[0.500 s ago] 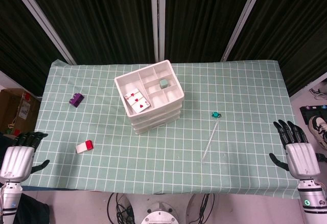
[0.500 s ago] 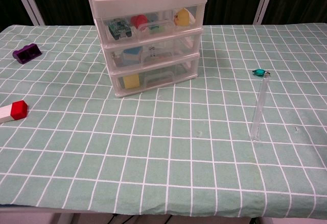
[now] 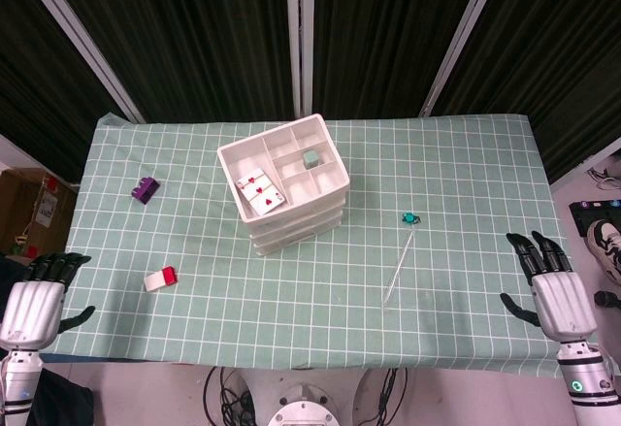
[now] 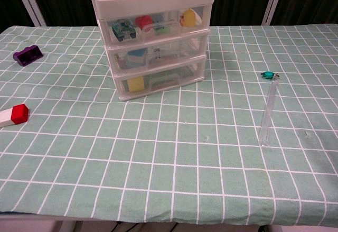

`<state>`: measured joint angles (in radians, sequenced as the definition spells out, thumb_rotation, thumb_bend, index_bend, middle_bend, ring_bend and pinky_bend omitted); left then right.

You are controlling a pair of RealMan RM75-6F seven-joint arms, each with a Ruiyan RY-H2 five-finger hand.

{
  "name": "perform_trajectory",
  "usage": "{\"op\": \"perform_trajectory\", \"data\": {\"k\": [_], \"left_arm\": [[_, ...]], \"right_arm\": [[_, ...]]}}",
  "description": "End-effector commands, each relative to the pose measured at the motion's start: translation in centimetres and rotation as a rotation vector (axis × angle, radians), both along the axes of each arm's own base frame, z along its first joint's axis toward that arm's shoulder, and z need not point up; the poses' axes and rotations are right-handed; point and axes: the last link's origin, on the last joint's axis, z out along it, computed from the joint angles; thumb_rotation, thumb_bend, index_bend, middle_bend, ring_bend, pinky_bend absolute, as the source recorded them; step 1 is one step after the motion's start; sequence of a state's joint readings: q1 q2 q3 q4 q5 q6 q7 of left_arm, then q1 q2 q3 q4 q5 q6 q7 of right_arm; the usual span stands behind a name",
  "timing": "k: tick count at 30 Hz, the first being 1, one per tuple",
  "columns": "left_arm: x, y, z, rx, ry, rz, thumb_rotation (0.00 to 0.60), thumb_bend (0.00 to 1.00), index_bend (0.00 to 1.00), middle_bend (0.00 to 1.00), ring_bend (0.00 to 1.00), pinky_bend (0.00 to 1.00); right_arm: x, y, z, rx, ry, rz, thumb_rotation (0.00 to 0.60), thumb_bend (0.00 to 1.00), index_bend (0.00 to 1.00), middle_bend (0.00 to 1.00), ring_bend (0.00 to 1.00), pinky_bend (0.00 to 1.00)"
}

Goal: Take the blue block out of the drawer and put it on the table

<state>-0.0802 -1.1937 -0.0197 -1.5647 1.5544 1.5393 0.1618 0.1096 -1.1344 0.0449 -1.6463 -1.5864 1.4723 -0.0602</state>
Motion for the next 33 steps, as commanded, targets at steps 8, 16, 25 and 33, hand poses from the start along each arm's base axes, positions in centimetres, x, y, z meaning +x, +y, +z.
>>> {"op": "perform_trajectory", "data": {"k": [8,16,25,33], "left_arm": [[0.4,-0.4,-0.2,-0.025,0.003,-0.015,0.6,0.06,0.26,0.24,0.19,0.2],[0.1,-0.4,-0.1,-0.031,0.001,-0.01,0.6,0.06,0.26,0.24,0.19,0.2],[-0.5,0.1,0.0,-0.034,-0.002,-0.001,0.6,0.06,0.26,0.24,0.19,0.2],[-0.8,0.2,0.1,-0.035,-0.002,0.004,0.6,0.06,0.26,0.24,0.19,0.2]], "right_arm": [[8.1,-3.8,-7.6,0.347,-0.232,0.142,0.6,0.18,0.03,0.4,0.35,0.46],[14.1,-8.4,-15.5,0.648,-0.684,-0.028,0.6,0.31,0.11,0.67,0.7,0.78],[17.3,-11.3,-21.0,0.798,-0.92,-0.175,0.6,0.42,0.12,0.69,0.72,0.79],[19.5,-12.7,-23.0,0.815,-1.034,-0.192,0.6,0.48,0.12,0.69,0.72,0.79]]}}
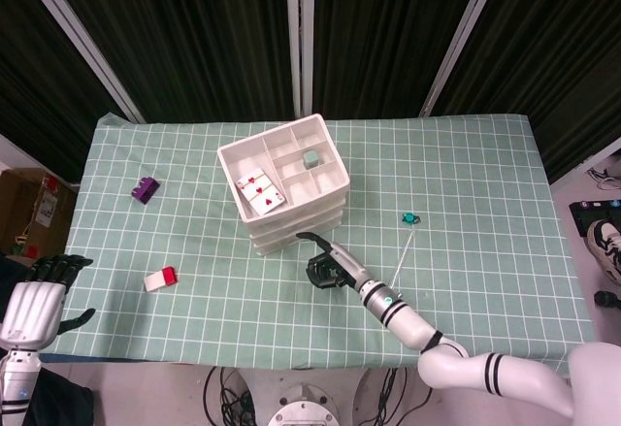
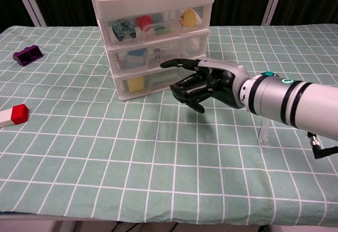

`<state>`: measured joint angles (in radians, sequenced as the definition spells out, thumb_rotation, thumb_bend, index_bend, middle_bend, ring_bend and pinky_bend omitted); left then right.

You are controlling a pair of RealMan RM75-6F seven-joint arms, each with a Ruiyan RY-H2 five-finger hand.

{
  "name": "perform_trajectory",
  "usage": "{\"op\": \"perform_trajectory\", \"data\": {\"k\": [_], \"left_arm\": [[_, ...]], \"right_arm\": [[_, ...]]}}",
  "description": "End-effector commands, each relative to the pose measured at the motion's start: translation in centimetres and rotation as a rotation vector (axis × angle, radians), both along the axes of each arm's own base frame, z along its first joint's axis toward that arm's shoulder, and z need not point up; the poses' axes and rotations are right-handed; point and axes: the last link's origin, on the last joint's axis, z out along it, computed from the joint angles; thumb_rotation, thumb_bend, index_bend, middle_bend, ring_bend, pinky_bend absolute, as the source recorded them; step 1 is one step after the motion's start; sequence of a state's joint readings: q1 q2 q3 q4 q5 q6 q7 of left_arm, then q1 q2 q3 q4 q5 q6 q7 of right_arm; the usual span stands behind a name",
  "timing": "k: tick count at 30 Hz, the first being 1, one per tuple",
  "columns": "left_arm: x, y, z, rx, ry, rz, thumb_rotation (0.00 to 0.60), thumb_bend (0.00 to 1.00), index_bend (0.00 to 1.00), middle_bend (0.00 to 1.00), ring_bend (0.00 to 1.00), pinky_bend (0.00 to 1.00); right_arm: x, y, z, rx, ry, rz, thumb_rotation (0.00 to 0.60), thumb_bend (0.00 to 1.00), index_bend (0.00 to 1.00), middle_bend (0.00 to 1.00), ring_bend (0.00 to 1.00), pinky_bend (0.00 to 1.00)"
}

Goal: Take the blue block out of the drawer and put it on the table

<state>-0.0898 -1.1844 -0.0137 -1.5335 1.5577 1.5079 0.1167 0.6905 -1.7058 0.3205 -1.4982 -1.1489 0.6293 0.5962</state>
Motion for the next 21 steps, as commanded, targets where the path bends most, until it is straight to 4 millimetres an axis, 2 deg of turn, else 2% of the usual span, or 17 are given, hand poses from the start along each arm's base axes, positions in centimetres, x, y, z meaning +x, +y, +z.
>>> {"op": "perform_trajectory", "data": {"k": [1,14,21], "left_arm": [[0.0,0.0,0.0,0.0,0.0,0.001,0.6,0.06,0.26,0.24,0.19,0.2],[-0.2,0.0,0.0,0.0,-0.003,0.005,0.6,0.06,0.26,0.24,0.19,0.2],[-0.3,-0.2,0.1,0.002,-0.003,0.01,0.6,0.06,0.26,0.24,0.19,0.2]], "right_arm": [[0.8,-0.4,-0.5,0.018,-0.028,-0.006,0.6,0.48,0.12,0.69,0.72,0.79],[2.8,-1.5,-2.3,0.045,-0.054,0.001,0.6,0.48,0.14,0.69,0.72,0.79],[2.9,-1.6,-2.8,0.056,-0.061,-0.005,0.6,0.48,0.24,0.69,0.72,0.79]]}}
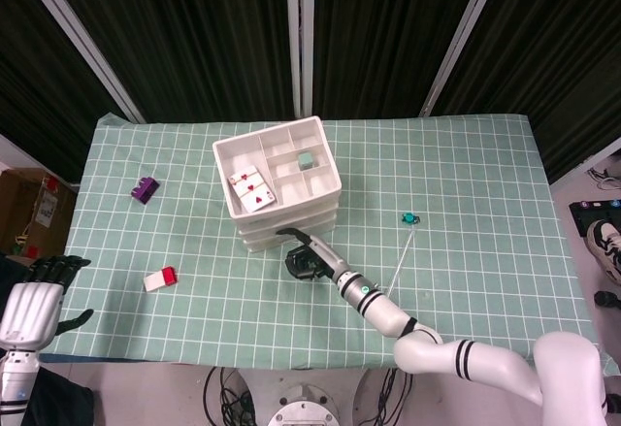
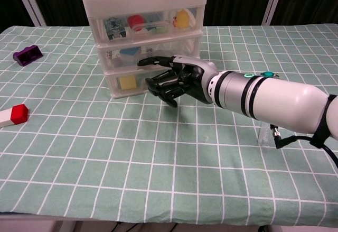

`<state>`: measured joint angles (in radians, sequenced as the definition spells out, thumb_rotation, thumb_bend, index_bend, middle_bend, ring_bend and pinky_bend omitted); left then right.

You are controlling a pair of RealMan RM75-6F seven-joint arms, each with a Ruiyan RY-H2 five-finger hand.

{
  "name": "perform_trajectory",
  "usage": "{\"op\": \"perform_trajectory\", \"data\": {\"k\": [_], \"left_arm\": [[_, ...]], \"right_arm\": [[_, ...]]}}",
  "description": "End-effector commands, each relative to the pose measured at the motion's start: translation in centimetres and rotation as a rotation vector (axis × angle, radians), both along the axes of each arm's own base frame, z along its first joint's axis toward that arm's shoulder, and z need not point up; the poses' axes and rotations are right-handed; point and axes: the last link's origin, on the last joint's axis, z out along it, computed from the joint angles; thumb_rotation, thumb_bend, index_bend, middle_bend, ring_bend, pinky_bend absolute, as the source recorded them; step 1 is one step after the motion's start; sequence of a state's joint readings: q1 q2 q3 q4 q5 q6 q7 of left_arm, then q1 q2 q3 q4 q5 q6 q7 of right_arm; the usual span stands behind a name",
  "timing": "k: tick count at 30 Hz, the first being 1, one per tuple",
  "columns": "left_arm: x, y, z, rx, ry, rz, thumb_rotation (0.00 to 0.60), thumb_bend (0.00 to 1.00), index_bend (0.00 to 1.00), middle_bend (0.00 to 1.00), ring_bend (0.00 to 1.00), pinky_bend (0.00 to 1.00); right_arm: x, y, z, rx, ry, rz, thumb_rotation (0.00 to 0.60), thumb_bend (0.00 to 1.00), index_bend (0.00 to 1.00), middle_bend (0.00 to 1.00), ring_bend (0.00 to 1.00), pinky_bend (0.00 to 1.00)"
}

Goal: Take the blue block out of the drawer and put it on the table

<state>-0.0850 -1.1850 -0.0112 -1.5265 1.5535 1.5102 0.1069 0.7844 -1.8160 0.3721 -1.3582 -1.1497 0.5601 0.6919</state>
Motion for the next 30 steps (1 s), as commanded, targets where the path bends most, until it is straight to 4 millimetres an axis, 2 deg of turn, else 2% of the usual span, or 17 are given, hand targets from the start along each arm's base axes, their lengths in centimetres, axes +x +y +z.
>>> {"op": "perform_trajectory", "data": {"k": [1,14,17,18,20,24,30], "left_arm": [[0.0,-0.1,0.0,0.001,0.0,0.001,0.6,0.06,0.26,0.24,0.19,0.2],[-0.3,-0.2,-0.2,-0.001,-0.009,0.004,0.6,0.06,0.26,0.24,0.19,0.2],[-0.3,-0.2,-0.2,0.002,-0.011,0.002,0.6,0.06,0.26,0.24,0.19,0.2],[-0.3,-0.2,-0.1,0.003,-0.011,0.0,0.6,0.06,0.26,0.24,0.19,0.2],[-0.3,-0.2,-0.1,0.005,-0.009,-0.002,0.6,0.06,0.26,0.24,0.19,0.2],[-0.3,-0.3,0.0,0.008,-0.01,-0.001,0.6,0.06,0.26,0.24,0.19,0.2],[-0.2,-0.2,-0.1,0.008,-0.013,-0.008,0.6,0.06,0.26,0.24,0.19,0.2]], "right_arm": [[0.0,0.2,-0.1,0.005,-0.001,0.005,0.6,0.48,0.25,0.69,0.72,0.79],[-1.3,2.9,0.6,0.014,0.017,0.06,0.6,0.48,0.27,0.68,0.72,0.79],[-1.6,3.7,1.2,-0.01,0.048,0.121,0.6,0.48,0.15,0.67,0.72,0.79],[-1.8,4.1,1.6,-0.022,0.071,0.155,0.6,0.47,0.09,0.66,0.72,0.79],[-2.2,4.7,2.3,-0.042,0.108,0.206,0.6,0.44,0.05,0.66,0.72,0.79],[-2.7,5.9,4.7,-0.098,0.187,0.307,0.6,0.37,0.04,0.66,0.72,0.79],[-2.4,5.6,8.0,-0.234,0.295,0.396,0.6,0.37,0.04,0.66,0.72,0.79]]}}
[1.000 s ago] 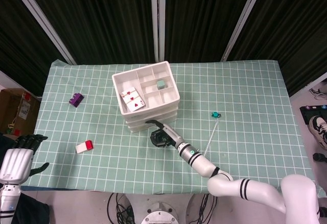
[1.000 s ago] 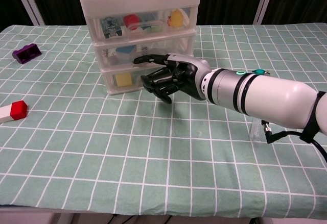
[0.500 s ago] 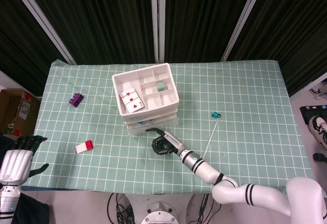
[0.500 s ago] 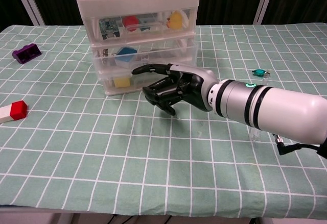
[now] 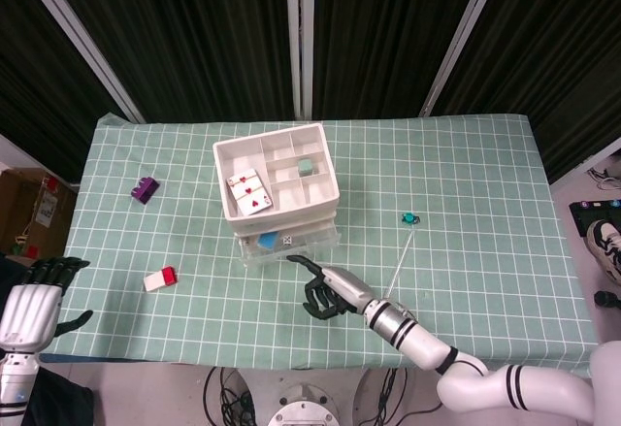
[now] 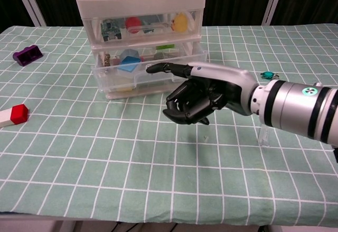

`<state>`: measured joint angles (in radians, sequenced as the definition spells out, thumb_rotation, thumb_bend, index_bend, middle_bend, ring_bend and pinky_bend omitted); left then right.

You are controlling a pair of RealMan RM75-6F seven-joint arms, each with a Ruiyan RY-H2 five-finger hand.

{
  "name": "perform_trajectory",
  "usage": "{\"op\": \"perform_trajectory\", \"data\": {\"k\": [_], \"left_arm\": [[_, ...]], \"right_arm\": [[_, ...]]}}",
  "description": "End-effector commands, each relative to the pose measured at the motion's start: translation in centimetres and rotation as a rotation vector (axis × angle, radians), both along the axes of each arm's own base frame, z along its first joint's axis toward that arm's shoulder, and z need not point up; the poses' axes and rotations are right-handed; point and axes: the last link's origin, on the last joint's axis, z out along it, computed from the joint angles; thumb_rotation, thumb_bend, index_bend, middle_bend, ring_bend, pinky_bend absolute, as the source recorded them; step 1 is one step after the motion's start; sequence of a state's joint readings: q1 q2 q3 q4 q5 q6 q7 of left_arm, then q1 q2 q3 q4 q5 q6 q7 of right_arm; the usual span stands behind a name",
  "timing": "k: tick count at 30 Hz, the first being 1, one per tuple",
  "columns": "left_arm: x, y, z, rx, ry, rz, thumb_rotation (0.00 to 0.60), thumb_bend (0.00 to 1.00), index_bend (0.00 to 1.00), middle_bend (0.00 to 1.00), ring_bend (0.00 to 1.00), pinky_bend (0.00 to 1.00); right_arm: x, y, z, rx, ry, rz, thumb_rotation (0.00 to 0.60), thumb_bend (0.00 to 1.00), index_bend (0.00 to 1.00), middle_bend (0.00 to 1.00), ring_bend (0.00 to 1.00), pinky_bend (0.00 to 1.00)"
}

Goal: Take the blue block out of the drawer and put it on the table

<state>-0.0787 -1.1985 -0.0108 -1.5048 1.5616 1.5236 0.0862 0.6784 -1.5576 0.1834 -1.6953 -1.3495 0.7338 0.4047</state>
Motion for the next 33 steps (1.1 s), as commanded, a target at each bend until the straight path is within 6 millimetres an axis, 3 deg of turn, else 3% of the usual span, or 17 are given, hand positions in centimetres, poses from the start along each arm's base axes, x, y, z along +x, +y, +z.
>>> {"op": "perform_trajectory", "data": {"k": [1,6,14,17,25,33], "left_arm": [[0.1,0.0,0.0,0.0,0.0,-0.003,0.6,0.06,0.26,0.24,0.19,0.2],[0.2,0.0,0.0,0.001,0.001,-0.006,0.6,0.06,0.26,0.24,0.19,0.2],[0.3,0.0,0.0,-0.004,0.003,-0.003,0.6,0.06,0.26,0.24,0.19,0.2],[0.3,0.0,0.0,-0.004,0.005,-0.001,0.6,0.06,0.26,0.24,0.19,0.2],[0.4,0.1,0.0,-0.002,0.006,-0.003,0.6,0.06,0.26,0.24,0.19,0.2],[0.3,0.2,-0.2,-0.005,0.002,-0.006,0.6,0.06,0.26,0.24,0.19,0.2]], "right_arm": [[-0.2,-0.4,2.6,-0.119,0.07,0.055,0.6,0.37,0.04,0.66,0.72,0.79],[-0.1,-2.2,3.6,-0.167,0.144,0.036,0.6,0.38,0.04,0.66,0.72,0.79],[-0.5,-4.5,3.2,-0.17,0.244,-0.005,0.6,0.38,0.04,0.66,0.72,0.79],[-0.6,-4.9,3.0,-0.158,0.269,-0.015,0.6,0.38,0.09,0.66,0.73,0.8],[-0.6,-4.0,3.5,-0.129,0.272,-0.017,0.6,0.38,0.26,0.66,0.74,0.81],[-1.3,-1.8,4.5,-0.091,0.277,0.013,0.6,0.38,0.28,0.67,0.75,0.81]]}}
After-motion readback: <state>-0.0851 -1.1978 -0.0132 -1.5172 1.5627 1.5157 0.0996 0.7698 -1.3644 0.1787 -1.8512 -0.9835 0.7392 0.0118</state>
